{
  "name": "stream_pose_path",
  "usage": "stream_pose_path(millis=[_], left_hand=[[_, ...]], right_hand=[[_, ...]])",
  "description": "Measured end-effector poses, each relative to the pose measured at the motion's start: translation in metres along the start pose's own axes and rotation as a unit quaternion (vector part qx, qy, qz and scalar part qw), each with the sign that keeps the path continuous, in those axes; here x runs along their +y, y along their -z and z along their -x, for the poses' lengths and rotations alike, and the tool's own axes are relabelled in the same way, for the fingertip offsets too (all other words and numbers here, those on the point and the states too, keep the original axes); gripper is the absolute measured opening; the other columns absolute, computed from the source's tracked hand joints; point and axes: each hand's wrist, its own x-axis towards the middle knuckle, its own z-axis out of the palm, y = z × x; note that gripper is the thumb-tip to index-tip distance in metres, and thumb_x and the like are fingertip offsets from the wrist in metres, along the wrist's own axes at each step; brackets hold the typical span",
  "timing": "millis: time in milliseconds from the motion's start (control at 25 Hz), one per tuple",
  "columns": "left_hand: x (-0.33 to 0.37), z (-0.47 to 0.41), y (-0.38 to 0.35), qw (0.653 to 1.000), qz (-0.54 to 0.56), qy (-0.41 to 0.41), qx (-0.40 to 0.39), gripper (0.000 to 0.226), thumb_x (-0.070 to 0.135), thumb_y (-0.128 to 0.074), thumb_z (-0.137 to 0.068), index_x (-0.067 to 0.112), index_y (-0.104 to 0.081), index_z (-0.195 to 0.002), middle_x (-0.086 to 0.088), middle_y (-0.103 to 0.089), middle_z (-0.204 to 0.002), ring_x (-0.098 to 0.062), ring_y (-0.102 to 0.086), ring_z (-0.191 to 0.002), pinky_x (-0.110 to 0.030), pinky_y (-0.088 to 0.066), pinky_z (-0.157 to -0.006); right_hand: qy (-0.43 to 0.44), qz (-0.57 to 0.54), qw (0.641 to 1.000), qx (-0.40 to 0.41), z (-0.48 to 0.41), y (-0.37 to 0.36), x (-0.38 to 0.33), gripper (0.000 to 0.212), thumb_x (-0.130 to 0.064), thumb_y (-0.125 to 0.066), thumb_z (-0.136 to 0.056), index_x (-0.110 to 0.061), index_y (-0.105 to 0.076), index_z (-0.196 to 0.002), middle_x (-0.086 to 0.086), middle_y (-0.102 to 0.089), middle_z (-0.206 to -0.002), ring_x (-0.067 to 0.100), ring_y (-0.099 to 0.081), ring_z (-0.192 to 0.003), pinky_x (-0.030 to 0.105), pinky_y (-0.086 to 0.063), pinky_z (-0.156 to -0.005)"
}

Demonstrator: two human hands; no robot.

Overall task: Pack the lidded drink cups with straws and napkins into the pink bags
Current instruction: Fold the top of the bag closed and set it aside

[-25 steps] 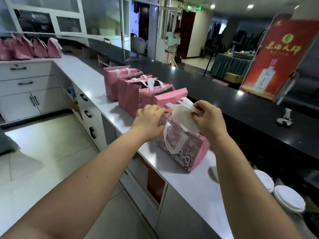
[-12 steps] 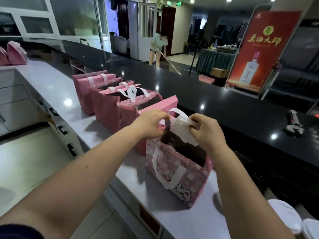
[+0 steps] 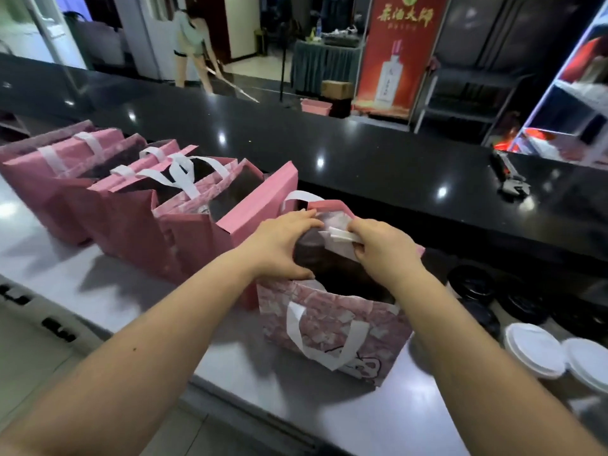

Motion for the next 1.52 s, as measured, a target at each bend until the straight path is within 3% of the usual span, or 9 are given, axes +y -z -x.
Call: stream_pose_path(millis=[160,320,480,640,800,1040,1240,1400,1520], left_hand=[[-0.014,-0.001,-0.010,0.997,0.067,-0.042,-0.008,0.092,0.040,-0.081,-0.068,0.028,-0.035,-0.146,0.003,-0.021,-0.158,-0.012,-0.017,-0.145,-0.026,-0.016,-0.116],[-0.032,-0.001,-0.009,0.984,0.164,-0.073,0.024,0.074,0.034,-0.078,-0.074,0.032,-0.042,-0.140,0.004,-0.034,-0.152,-0.011,-0.025,-0.142,-0.039,-0.025,-0.117],[-0.044,0.015,-0.017,0.935,0.325,-0.072,0.123,0.044,0.028,-0.074,-0.079,0.030,-0.059,-0.121,0.013,-0.055,-0.124,-0.006,-0.050,-0.121,-0.039,-0.045,-0.102],[-0.051,0.041,-0.035,0.847,0.517,-0.015,0.124,0.056,0.036,-0.079,-0.069,0.032,-0.058,-0.120,0.003,-0.058,-0.125,-0.017,-0.057,-0.119,-0.040,-0.050,-0.098],[-0.048,0.057,-0.060,0.835,0.546,0.021,0.066,0.073,0.028,-0.087,-0.063,0.026,-0.055,-0.129,0.006,-0.061,-0.128,-0.013,-0.057,-0.121,-0.041,-0.049,-0.098],[-0.017,0.060,-0.068,0.818,0.561,0.040,0.122,0.033,0.013,-0.072,-0.077,0.031,-0.070,-0.104,0.013,-0.073,-0.102,-0.007,-0.067,-0.099,-0.020,-0.053,-0.083],[-0.016,0.059,-0.077,0.784,0.598,0.111,0.122,0.021,0.005,-0.069,-0.077,0.024,-0.077,-0.078,0.008,-0.072,-0.074,-0.005,-0.063,-0.070,-0.024,-0.052,-0.066],[-0.019,0.051,-0.082,0.821,0.525,0.088,0.207,0.013,0.018,-0.081,-0.065,0.017,-0.072,-0.075,0.011,-0.062,-0.121,-0.006,-0.059,-0.110,-0.026,-0.050,-0.089],[-0.030,0.032,-0.073,0.828,0.547,0.060,0.104,0.019,0.028,-0.090,-0.059,0.025,-0.075,-0.070,0.022,-0.042,-0.143,-0.004,-0.041,-0.134,-0.033,-0.041,-0.103]], right_hand=[[0.069,0.015,0.997,-0.002,0.001,-0.014,-0.009,0.034,-0.005,-0.069,-0.074,-0.013,-0.066,-0.106,0.007,-0.066,-0.104,0.033,-0.058,-0.094,0.042,-0.050,-0.073],[-0.034,-0.143,0.985,0.094,0.019,0.013,-0.011,0.034,0.002,-0.069,-0.075,-0.014,-0.070,-0.105,-0.002,-0.068,-0.103,0.019,-0.061,-0.097,0.030,-0.048,-0.087],[-0.203,-0.316,0.886,0.270,0.075,0.027,-0.023,0.022,-0.002,-0.067,-0.086,-0.017,-0.070,-0.102,-0.006,-0.069,-0.098,0.008,-0.064,-0.089,0.019,-0.049,-0.081],[-0.284,-0.465,0.786,0.294,0.122,-0.001,-0.024,0.024,-0.027,-0.063,-0.091,-0.025,-0.065,-0.115,-0.006,-0.067,-0.116,0.010,-0.060,-0.113,0.029,-0.049,-0.096],[-0.291,-0.593,0.706,0.256,0.157,-0.014,-0.009,0.082,-0.073,-0.069,-0.064,-0.022,-0.055,-0.128,-0.001,-0.059,-0.133,0.016,-0.054,-0.125,0.032,-0.047,-0.101],[-0.338,-0.566,0.732,0.168,0.158,-0.034,-0.028,0.032,-0.006,-0.067,-0.080,-0.020,-0.065,-0.109,-0.008,-0.075,-0.090,0.006,-0.068,-0.088,0.022,-0.057,-0.074],[-0.357,-0.561,0.698,0.265,0.144,-0.046,-0.019,0.019,-0.005,-0.056,-0.092,-0.019,-0.068,-0.098,-0.006,-0.074,-0.091,0.010,-0.066,-0.089,0.027,-0.055,-0.083],[-0.336,-0.544,0.728,0.248,0.140,-0.043,-0.003,0.021,-0.008,-0.060,-0.091,-0.027,-0.067,-0.088,0.000,-0.067,-0.105,0.019,-0.063,-0.100,0.043,-0.049,-0.090],[-0.302,-0.568,0.739,0.200,0.130,-0.035,0.015,0.041,-0.004,-0.057,-0.089,-0.042,-0.071,-0.093,-0.003,-0.044,-0.145,0.019,-0.047,-0.130,0.042,-0.044,-0.101]])
